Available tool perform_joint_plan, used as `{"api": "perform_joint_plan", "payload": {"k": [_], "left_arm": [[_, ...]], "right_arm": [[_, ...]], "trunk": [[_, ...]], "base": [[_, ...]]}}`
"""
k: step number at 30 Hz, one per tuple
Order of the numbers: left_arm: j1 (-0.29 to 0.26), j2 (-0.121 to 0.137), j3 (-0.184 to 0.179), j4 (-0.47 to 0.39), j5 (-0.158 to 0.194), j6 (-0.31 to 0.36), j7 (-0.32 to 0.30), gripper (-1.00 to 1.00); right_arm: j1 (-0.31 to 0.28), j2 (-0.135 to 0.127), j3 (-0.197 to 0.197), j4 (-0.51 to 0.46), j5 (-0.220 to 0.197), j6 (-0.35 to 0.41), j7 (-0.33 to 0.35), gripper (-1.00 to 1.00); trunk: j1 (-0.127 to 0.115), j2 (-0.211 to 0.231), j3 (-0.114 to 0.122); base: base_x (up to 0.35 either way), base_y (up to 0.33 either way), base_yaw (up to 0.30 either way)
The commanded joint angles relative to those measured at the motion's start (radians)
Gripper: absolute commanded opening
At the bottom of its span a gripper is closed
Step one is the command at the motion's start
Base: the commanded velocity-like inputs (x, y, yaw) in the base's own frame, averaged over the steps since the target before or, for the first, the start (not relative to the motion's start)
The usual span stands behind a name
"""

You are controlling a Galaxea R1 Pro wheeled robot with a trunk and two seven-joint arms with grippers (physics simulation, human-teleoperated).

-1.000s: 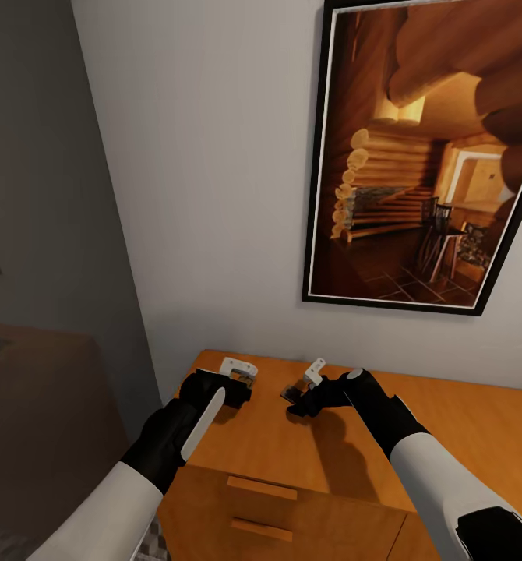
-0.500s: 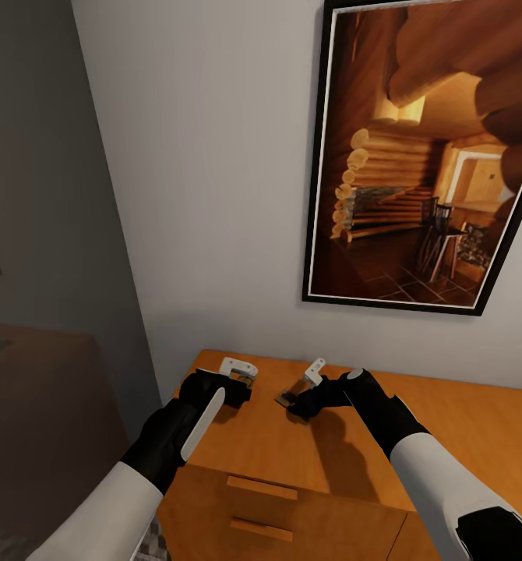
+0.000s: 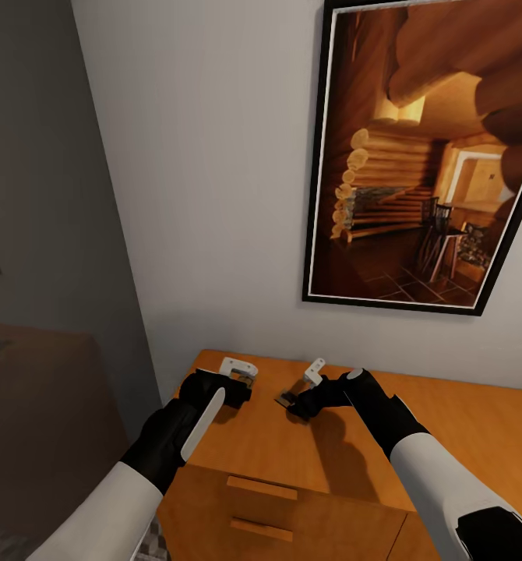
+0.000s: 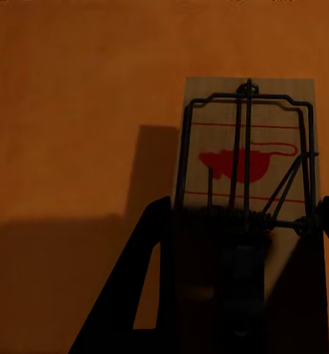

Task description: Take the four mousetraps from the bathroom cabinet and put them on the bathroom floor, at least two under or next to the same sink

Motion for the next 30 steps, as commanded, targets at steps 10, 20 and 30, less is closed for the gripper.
{"api": "perform_joint_plan", "payload": {"k": [10,20,30], "left_arm": [[-0.001,0.001,-0.001,-0.001,0.011,0.000,0.014,-1.00],[-0.001,0.001,-0.001,-0.001,0.012,0.000,0.014,-1.00],[-0.001,0.000,-0.001,-0.001,0.012,0.000,0.013,-1.00]], "right_arm": [[0.000,0.000,0.002,0.011,0.010,0.006,0.004,-1.00],[0.000,0.000,0.001,0.011,0.010,0.006,0.005,-1.00],[0.000,0.000,0.001,0.011,0.010,0.006,0.005,-1.00]], "trunk": [[0.000,-0.001,-0.002],[0.000,-0.001,-0.002],[-0.007,0.013,0.005]], "base": [[0.000,0.000,0.000],[0.000,0.000,0.000],[0.000,0.000,0.000]]}}
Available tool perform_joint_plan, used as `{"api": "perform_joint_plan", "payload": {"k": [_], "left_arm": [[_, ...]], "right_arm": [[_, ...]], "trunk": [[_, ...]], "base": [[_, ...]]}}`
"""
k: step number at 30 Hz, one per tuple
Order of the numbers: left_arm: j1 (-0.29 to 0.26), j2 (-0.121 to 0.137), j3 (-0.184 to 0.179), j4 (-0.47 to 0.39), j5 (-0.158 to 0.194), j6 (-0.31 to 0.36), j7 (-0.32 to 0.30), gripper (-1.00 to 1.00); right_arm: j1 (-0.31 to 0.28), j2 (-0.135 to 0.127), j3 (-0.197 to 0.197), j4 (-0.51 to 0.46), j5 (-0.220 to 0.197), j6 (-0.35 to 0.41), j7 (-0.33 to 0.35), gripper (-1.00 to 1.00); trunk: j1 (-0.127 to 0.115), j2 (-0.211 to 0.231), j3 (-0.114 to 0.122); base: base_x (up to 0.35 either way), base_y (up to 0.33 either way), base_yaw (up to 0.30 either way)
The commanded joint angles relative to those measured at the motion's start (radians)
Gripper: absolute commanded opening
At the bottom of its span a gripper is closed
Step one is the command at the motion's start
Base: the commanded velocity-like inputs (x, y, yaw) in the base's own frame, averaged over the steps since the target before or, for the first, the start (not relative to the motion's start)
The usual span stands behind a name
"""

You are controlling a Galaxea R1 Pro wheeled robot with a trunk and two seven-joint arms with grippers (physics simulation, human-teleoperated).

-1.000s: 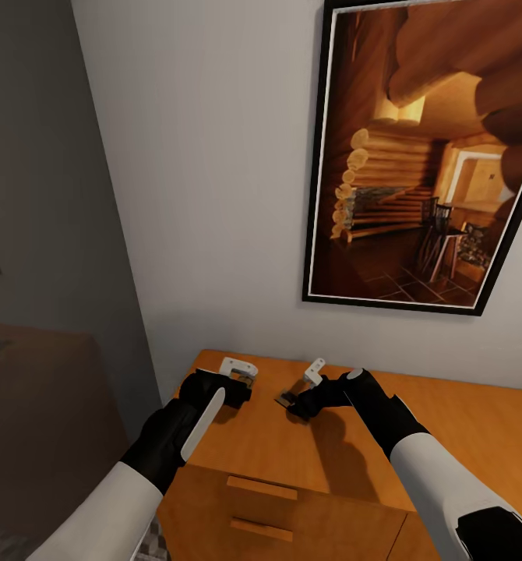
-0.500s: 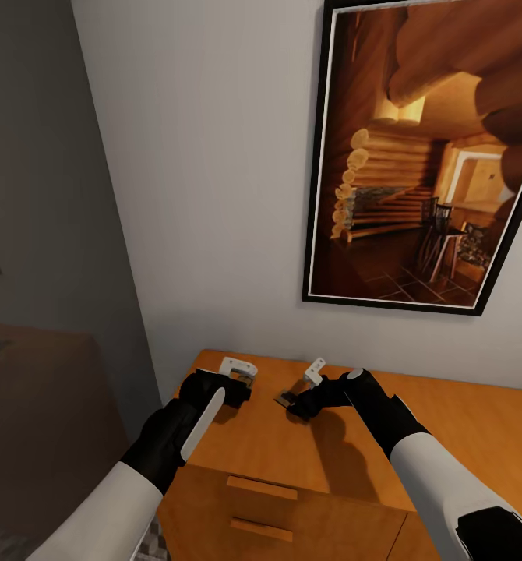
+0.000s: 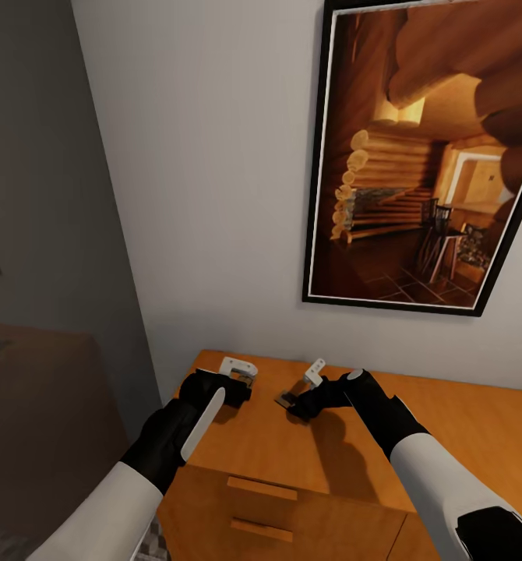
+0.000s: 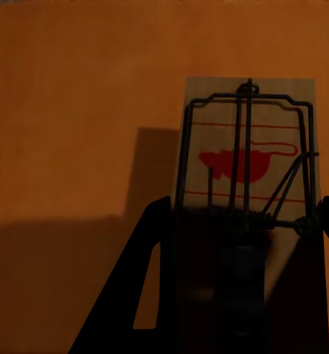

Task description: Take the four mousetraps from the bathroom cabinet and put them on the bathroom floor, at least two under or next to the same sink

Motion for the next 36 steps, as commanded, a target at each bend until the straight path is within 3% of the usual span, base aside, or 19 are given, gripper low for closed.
{"api": "perform_joint_plan", "payload": {"k": [1,12,36], "left_arm": [[-0.001,0.000,-0.001,-0.001,0.010,0.003,0.010,-1.00],[-0.001,0.001,-0.001,-0.001,0.010,0.003,0.011,-1.00],[-0.001,0.003,-0.001,-0.001,0.008,0.002,0.006,-1.00]], "right_arm": [[0.000,-0.001,0.005,-0.001,0.012,0.008,0.004,-1.00],[0.000,-0.001,0.005,-0.001,0.012,0.007,0.004,-1.00],[0.000,-0.001,0.005,-0.001,0.013,0.007,0.004,-1.00]], "trunk": [[-0.004,0.007,0.002],[-0.046,0.084,0.036],[-0.138,0.252,0.111]], "base": [[0.000,0.000,0.000],[-0.038,0.000,0.000],[-0.327,0.000,0.000]]}}
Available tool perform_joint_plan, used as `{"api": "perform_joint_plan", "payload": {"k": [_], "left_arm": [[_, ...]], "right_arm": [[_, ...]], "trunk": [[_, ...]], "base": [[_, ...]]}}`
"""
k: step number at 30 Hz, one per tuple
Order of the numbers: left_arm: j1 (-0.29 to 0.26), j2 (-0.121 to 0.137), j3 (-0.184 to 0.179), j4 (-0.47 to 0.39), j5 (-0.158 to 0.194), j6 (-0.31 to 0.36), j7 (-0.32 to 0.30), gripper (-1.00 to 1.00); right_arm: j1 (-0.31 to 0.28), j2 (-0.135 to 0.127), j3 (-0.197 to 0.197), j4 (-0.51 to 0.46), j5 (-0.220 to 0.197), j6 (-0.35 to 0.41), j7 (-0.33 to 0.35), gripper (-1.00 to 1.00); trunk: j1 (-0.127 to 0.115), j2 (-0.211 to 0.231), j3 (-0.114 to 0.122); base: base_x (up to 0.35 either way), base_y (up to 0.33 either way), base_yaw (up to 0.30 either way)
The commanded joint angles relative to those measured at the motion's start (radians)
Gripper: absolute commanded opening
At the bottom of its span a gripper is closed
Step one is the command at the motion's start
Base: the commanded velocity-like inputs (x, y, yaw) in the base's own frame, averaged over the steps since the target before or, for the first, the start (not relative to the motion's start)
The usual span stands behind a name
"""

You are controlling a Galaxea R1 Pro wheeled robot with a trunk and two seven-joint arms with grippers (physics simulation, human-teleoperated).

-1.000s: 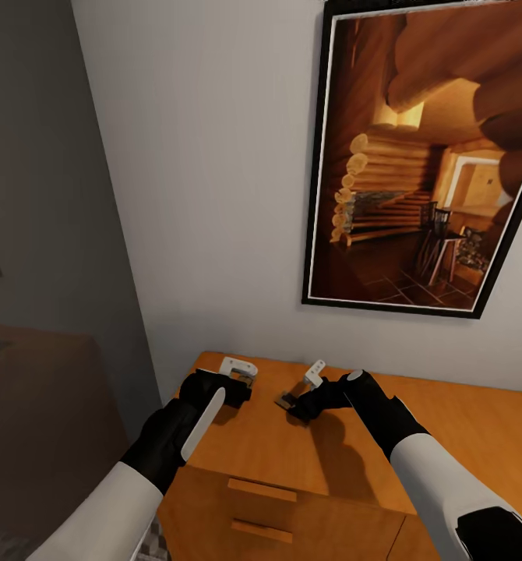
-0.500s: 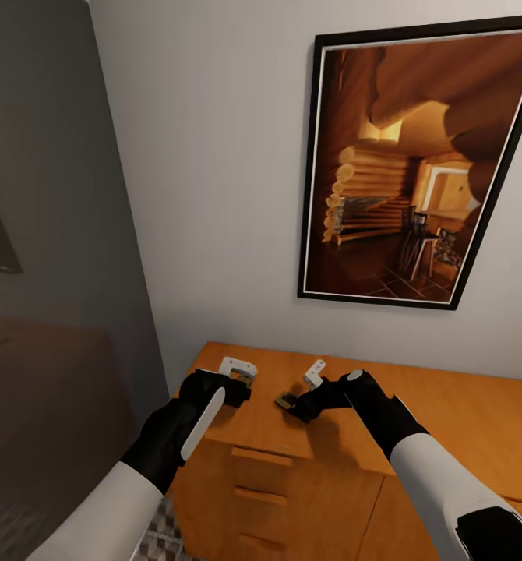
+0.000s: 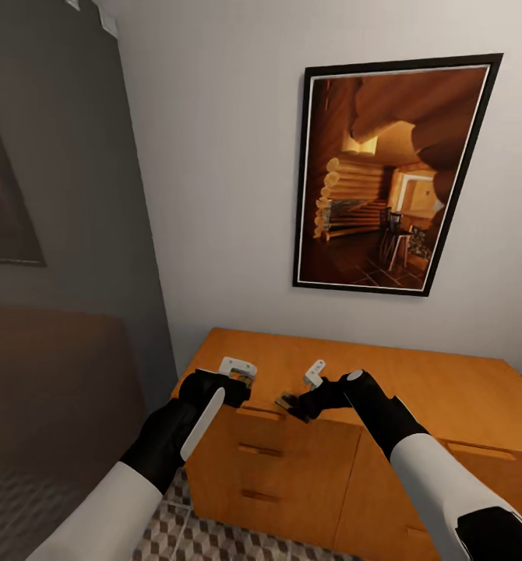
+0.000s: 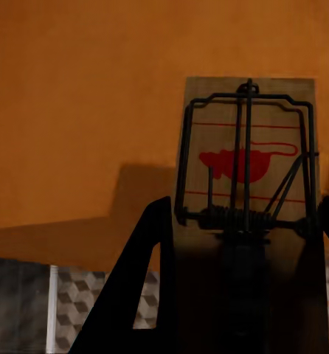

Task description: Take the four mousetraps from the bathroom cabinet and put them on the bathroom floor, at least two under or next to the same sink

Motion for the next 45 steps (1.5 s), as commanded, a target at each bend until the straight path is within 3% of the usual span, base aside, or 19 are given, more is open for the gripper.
{"api": "perform_joint_plan", "payload": {"k": [1,14,24,45], "left_arm": [[-0.001,0.000,-0.001,-0.001,0.010,0.003,0.010,-1.00],[-0.001,0.000,-0.001,0.000,0.009,0.003,0.010,-1.00],[-0.001,0.000,-0.001,0.000,0.009,0.003,0.009,-1.00],[0.000,0.003,-0.001,0.001,0.009,-0.002,0.008,-1.00]], "right_arm": [[-0.001,-0.001,0.002,-0.002,0.004,0.006,0.005,-1.00],[-0.001,-0.001,0.003,-0.002,0.004,0.006,0.005,-1.00],[-0.001,-0.001,0.003,-0.002,0.004,0.006,0.005,-1.00],[-0.001,-0.001,0.003,-0.002,0.004,0.007,0.005,-1.00]], "trunk": [[-0.004,0.006,0.002],[-0.054,0.097,0.042],[-0.093,0.167,0.074],[-0.093,0.167,0.074]], "base": [[-0.340,0.000,0.000],[-0.331,0.000,0.000],[-0.042,0.000,0.000],[-0.053,0.000,0.000]]}}
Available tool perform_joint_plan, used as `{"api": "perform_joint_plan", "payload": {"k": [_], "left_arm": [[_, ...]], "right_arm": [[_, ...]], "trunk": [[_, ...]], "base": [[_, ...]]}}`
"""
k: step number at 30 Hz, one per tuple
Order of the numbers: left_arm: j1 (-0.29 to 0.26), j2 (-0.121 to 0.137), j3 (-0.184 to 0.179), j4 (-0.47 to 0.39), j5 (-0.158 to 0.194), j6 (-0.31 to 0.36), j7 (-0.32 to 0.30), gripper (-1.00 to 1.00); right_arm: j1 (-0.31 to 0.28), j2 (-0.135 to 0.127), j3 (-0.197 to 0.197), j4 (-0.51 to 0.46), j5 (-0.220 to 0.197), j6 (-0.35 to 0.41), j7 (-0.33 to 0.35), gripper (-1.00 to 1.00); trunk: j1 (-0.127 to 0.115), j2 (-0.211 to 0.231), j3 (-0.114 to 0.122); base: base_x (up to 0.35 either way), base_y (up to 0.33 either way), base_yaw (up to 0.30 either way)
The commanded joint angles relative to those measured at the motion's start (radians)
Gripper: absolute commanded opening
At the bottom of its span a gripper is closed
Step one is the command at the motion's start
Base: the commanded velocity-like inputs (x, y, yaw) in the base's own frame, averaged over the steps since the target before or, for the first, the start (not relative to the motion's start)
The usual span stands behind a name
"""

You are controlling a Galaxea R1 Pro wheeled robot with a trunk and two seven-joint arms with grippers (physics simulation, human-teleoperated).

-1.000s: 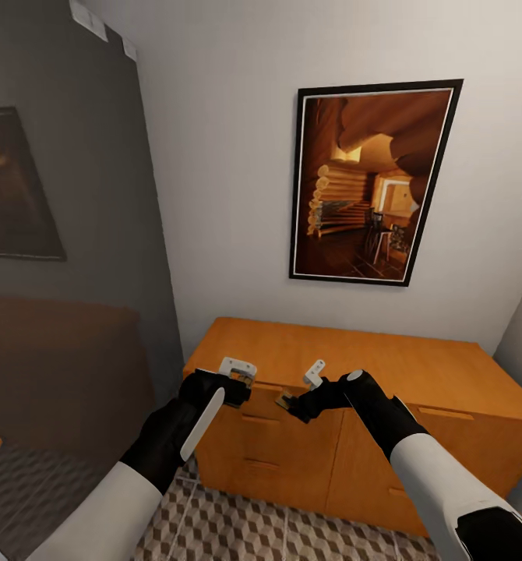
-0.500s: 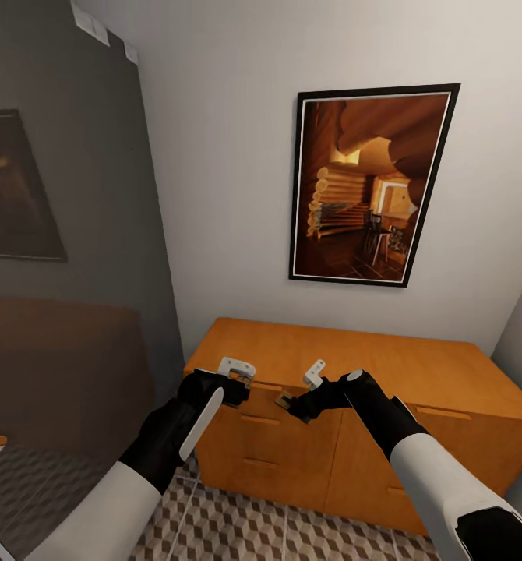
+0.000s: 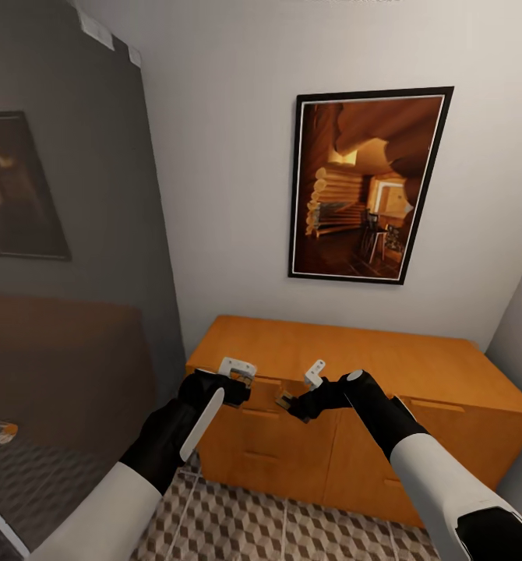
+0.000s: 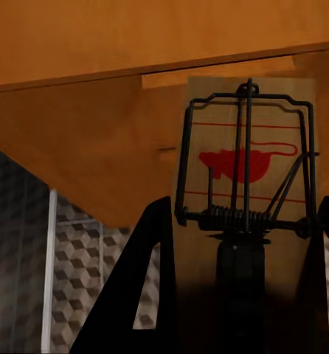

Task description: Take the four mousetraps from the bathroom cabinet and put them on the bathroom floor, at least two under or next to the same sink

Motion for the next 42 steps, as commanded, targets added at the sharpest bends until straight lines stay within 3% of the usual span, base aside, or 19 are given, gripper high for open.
{"api": "perform_joint_plan", "payload": {"k": [1,9,21,26,29,31,33,35,38,41,42], "left_arm": [[-0.001,0.000,-0.001,-0.001,0.010,0.003,0.010,-1.00],[0.000,0.001,-0.001,-0.001,0.010,0.003,0.010,-1.00],[0.001,0.004,-0.001,0.025,0.009,-0.001,0.009,-1.00],[0.001,0.013,0.000,0.103,0.004,-0.056,0.011,-1.00],[0.012,0.033,-0.001,0.175,0.008,-0.091,0.009,-1.00],[0.023,0.039,-0.001,0.228,0.009,-0.138,0.009,-1.00],[0.042,0.042,0.000,0.321,0.011,-0.248,0.008,-1.00],[0.051,0.040,0.000,0.421,0.012,-0.347,0.008,-1.00],[0.058,0.034,0.003,0.672,0.018,-0.565,0.006,-1.00],[0.060,0.036,0.006,0.917,0.068,-0.804,-0.036,-1.00],[0.060,0.037,0.007,0.954,0.080,-0.842,-0.050,-1.00]], "right_arm": [[-0.001,-0.001,0.002,-0.002,0.004,0.006,0.005,-1.00],[-0.001,-0.001,0.002,-0.002,0.004,0.005,0.005,-1.00],[-0.001,-0.002,0.002,0.006,0.005,0.006,-0.006,-1.00],[-0.001,-0.001,0.001,0.113,0.003,-0.031,-0.149,-1.00],[0.002,0.001,-0.005,0.266,-0.013,-0.173,-0.292,-1.00],[0.004,0.004,-0.009,0.369,-0.047,-0.267,-0.367,-1.00],[0.005,0.006,-0.011,0.518,-0.123,-0.387,-0.460,-1.00],[0.005,0.006,-0.012,0.615,-0.180,-0.452,-0.516,-1.00],[0.007,0.005,-0.013,0.709,-0.252,-0.508,-0.569,-1.00],[0.031,0.002,-0.013,0.735,-0.273,-0.524,-0.586,-1.00],[0.037,0.002,-0.013,0.737,-0.275,-0.525,-0.588,-1.00]], "trunk": [[0.000,-0.002,-0.002],[0.000,-0.002,-0.002],[0.000,-0.002,-0.002],[0.000,-0.002,-0.002],[0.000,-0.002,-0.002],[0.000,-0.002,-0.002],[0.000,-0.002,-0.002],[0.000,-0.002,-0.002],[0.000,-0.002,-0.002],[0.000,-0.002,-0.002],[0.000,-0.002,-0.002]], "base": [[-0.309,0.000,0.000],[-0.290,0.000,0.000],[-0.024,0.000,0.000],[0.000,0.000,0.000],[0.000,0.000,0.000],[0.000,0.000,0.000],[0.000,0.000,0.000],[0.000,0.000,0.000],[0.000,0.000,0.000],[0.000,0.000,0.000],[0.000,0.000,0.000]]}}
